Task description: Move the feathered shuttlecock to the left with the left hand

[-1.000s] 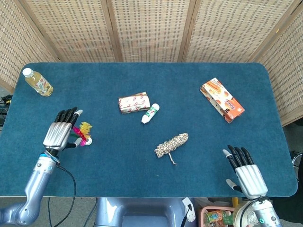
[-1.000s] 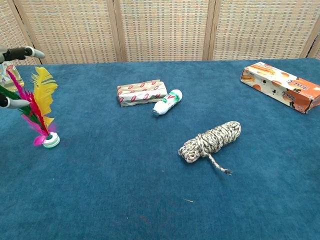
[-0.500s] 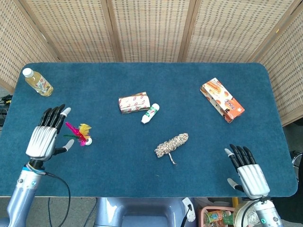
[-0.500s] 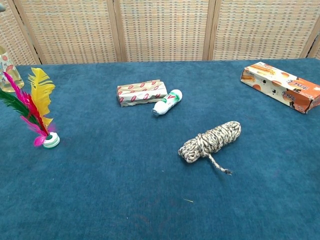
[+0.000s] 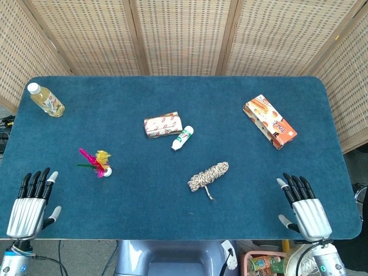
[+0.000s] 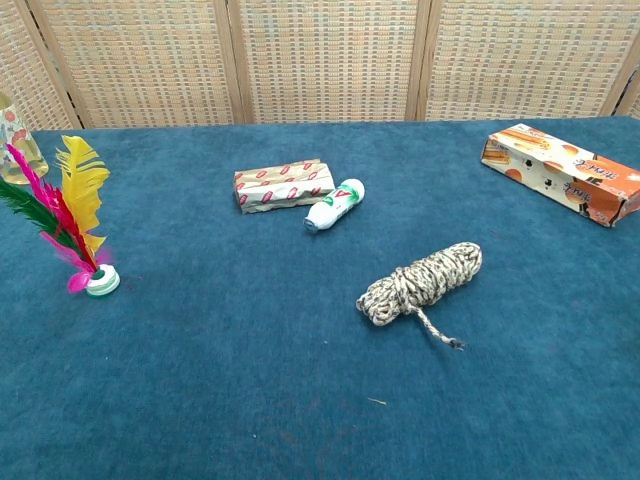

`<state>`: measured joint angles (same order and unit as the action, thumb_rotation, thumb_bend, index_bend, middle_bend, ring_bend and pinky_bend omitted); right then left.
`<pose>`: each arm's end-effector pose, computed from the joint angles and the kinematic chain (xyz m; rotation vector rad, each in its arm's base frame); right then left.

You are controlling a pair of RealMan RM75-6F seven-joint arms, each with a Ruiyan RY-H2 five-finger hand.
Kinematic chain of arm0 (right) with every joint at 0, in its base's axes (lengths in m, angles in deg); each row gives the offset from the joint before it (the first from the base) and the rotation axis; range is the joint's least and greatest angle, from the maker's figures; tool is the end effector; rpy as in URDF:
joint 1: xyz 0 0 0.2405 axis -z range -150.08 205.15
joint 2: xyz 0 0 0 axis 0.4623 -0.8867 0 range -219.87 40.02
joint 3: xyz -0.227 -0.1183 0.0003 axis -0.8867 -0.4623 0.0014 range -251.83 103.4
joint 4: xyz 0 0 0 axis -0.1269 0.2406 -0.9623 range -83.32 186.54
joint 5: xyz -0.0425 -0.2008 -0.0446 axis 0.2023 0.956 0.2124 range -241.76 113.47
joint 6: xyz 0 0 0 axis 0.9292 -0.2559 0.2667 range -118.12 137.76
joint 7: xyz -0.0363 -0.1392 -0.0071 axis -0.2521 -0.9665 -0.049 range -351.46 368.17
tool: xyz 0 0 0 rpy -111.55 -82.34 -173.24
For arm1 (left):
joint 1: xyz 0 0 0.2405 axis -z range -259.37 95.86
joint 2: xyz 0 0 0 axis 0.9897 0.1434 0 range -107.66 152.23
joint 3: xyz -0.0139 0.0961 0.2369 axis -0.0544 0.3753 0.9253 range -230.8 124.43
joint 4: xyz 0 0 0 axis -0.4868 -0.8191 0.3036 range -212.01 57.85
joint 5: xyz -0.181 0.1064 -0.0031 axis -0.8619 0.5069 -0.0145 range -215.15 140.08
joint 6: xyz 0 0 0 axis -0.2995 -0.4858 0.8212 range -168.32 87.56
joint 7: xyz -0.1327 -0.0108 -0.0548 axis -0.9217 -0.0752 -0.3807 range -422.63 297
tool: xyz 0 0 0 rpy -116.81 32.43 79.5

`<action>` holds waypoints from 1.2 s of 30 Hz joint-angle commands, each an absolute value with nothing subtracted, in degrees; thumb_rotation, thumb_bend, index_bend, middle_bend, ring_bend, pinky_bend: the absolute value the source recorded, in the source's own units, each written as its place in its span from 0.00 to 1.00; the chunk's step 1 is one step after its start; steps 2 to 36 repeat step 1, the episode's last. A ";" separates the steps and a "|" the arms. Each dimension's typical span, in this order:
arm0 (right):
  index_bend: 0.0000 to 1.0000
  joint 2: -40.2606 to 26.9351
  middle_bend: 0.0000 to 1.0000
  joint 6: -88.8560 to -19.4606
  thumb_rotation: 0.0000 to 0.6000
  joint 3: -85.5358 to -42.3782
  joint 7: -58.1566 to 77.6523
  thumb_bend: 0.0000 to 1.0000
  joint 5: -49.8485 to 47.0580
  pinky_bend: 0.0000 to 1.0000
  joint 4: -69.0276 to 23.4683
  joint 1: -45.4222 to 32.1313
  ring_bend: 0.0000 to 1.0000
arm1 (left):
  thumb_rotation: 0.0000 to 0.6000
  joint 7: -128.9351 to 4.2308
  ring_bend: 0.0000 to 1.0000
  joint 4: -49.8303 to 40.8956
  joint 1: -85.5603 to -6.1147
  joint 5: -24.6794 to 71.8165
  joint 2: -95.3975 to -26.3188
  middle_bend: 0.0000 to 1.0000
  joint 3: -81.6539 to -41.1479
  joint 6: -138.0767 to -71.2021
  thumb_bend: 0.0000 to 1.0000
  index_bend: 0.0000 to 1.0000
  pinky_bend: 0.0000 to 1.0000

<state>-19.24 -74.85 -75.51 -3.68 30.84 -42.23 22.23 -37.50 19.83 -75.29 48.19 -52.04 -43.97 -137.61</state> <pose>-0.2763 -0.1640 0.1035 1.5954 -0.8171 0.9072 -0.2775 0.1420 0.1021 -1.4610 -0.7489 -0.7577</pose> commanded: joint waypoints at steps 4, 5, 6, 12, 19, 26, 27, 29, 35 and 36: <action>0.04 -19.21 0.00 -74.70 1.00 -75.52 -3.76 0.17 30.82 0.00 -42.16 22.17 0.00 | 1.00 -39.96 0.00 18.92 -76.05 47.57 -51.61 0.00 -44.59 -136.90 0.27 0.00 0.00; 0.04 -19.21 0.00 -74.70 1.00 -75.52 -3.76 0.17 30.82 0.00 -42.16 22.17 0.00 | 1.00 -39.96 0.00 18.92 -76.05 47.57 -51.61 0.00 -44.59 -136.90 0.27 0.00 0.00; 0.04 -19.21 0.00 -74.70 1.00 -75.52 -3.76 0.17 30.82 0.00 -42.16 22.17 0.00 | 1.00 -39.96 0.00 18.92 -76.05 47.57 -51.61 0.00 -44.59 -136.90 0.27 0.00 0.00; 0.04 -19.21 0.00 -74.70 1.00 -75.52 -3.76 0.17 30.82 0.00 -42.16 22.17 0.00 | 1.00 -39.96 0.00 18.92 -76.05 47.57 -51.61 0.00 -44.59 -136.90 0.27 0.00 0.00; 0.04 -19.21 0.00 -74.70 1.00 -75.52 -3.76 0.17 30.82 0.00 -42.16 22.17 0.00 | 1.00 -39.96 0.00 18.92 -76.05 47.57 -51.61 0.00 -44.59 -136.90 0.27 0.00 0.00; 0.04 -19.21 0.00 -74.70 1.00 -75.52 -3.76 0.17 30.82 0.00 -42.16 22.17 0.00 | 1.00 -39.96 0.00 18.92 -76.05 47.57 -51.61 0.00 -44.59 -136.90 0.27 0.00 0.00; 0.04 -19.21 0.00 -74.70 1.00 -75.52 -3.76 0.17 30.82 0.00 -42.16 22.17 0.00 | 1.00 -39.96 0.00 18.92 -76.05 47.57 -51.61 0.00 -44.59 -136.90 0.27 0.00 0.00; 0.04 -19.21 0.00 -74.70 1.00 -75.52 -3.76 0.17 30.82 0.00 -42.16 22.17 0.00 | 1.00 -39.96 0.00 18.92 -76.05 47.57 -51.61 0.00 -44.59 -136.90 0.27 0.00 0.00; 0.04 -19.21 0.00 -74.70 1.00 -75.52 -3.76 0.17 30.82 0.00 -42.16 22.17 0.00 | 1.00 -39.96 0.00 18.92 -76.05 47.57 -51.61 0.00 -44.59 -136.90 0.27 0.00 0.00; 0.04 -19.21 0.00 -74.70 1.00 -75.52 -3.76 0.17 30.82 0.00 -42.16 22.17 0.00 | 1.00 -39.96 0.00 18.92 -76.05 47.57 -51.61 0.00 -44.59 -136.90 0.27 0.00 0.00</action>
